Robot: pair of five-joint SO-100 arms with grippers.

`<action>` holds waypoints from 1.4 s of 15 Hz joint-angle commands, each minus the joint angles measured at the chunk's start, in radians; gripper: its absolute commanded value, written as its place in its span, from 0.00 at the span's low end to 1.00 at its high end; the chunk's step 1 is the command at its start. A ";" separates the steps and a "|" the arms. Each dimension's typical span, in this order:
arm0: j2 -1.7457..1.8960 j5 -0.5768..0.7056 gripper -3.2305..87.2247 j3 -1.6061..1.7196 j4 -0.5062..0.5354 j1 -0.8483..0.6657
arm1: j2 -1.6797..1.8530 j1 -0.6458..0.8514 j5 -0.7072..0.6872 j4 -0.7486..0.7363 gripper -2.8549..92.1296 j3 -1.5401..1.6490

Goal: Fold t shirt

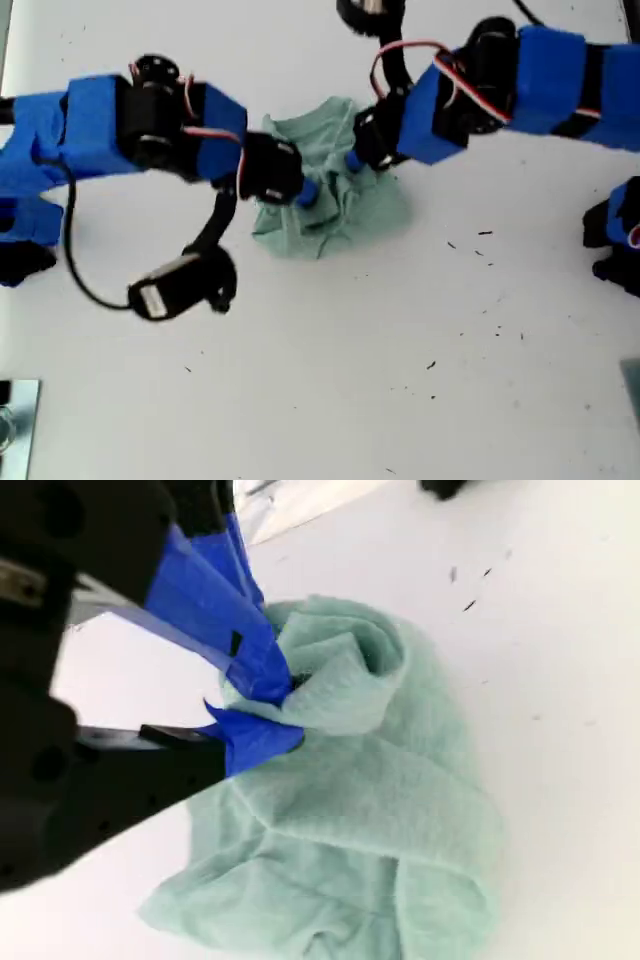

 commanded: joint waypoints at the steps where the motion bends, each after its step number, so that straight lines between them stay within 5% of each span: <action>1: 0.078 0.060 0.03 -0.005 0.009 -0.123 | 0.071 0.092 -0.069 -0.077 0.02 -0.011; 3: 0.103 0.069 0.04 -0.005 0.037 -0.156 | 0.069 0.120 -0.086 -0.092 0.03 -0.002; 4: 0.158 0.087 0.33 0.003 0.052 -0.173 | 0.058 0.138 -0.098 -0.057 0.28 -0.037; 5: 0.247 0.072 0.39 0.046 0.087 -0.212 | 0.067 0.170 -0.149 -0.035 0.62 -0.049; 9: 0.781 0.101 0.39 0.623 -0.012 -0.469 | 0.526 0.445 -0.072 -0.040 0.48 0.287; 12: 1.200 0.055 0.36 1.089 -0.144 -0.482 | 1.092 0.598 -0.023 -0.092 0.43 0.782; 17: 2.059 -0.242 0.19 1.910 -0.483 -0.031 | 1.865 0.353 0.230 -0.078 0.34 1.578; 19: 2.132 -0.364 0.19 2.085 -0.469 0.138 | 1.856 0.256 0.364 -0.081 0.31 1.769; 20: 2.220 -0.371 0.19 2.180 -0.354 0.153 | 1.848 0.275 0.443 -0.072 0.30 1.888; 21: 2.184 -0.213 0.21 2.152 -0.264 0.120 | 1.821 0.302 0.394 -0.009 0.31 1.876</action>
